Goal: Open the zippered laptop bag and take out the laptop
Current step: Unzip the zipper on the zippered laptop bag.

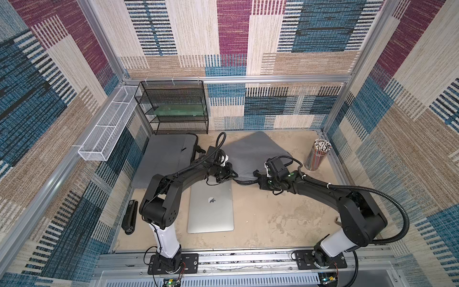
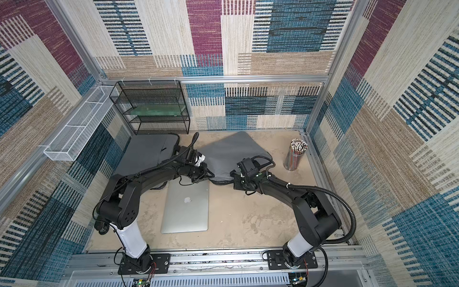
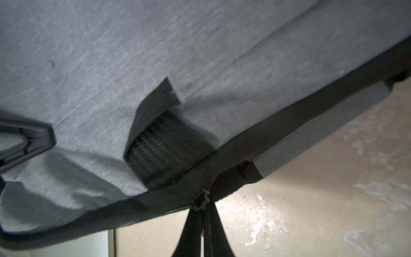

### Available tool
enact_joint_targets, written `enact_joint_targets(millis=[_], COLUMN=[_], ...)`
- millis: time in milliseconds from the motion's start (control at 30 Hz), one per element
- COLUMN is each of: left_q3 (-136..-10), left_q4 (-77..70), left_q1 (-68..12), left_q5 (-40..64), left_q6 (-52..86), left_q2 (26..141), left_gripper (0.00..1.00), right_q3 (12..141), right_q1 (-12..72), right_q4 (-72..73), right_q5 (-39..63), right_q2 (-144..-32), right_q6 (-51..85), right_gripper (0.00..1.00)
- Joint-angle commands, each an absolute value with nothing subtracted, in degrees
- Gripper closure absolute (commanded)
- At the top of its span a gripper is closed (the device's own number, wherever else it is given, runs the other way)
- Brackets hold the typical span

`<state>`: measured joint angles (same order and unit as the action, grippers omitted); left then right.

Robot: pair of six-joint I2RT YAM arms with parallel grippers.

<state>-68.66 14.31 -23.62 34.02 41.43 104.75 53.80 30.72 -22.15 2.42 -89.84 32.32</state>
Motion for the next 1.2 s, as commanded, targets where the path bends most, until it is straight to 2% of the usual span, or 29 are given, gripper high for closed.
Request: enact_joint_targets(millis=[0,1167], left_q3=[-68.4,-66.1], left_q4=[16.5,16.1], left_q1=[-22.4,-17.5], left_q5=[29.1,29.7], left_q6=[39.2,38.6], left_q2=[104.2,103.3], left_gripper=[1.0,1.0], right_q3=[54.1,52.5], right_q1=[30.0,24.7], right_q4=[-31.2,-34.3], right_q5=[-9.2,-13.7], right_q2=[-89.5,-84.9], right_q6=[33.9,33.7], right_gripper=[1.0,1.0])
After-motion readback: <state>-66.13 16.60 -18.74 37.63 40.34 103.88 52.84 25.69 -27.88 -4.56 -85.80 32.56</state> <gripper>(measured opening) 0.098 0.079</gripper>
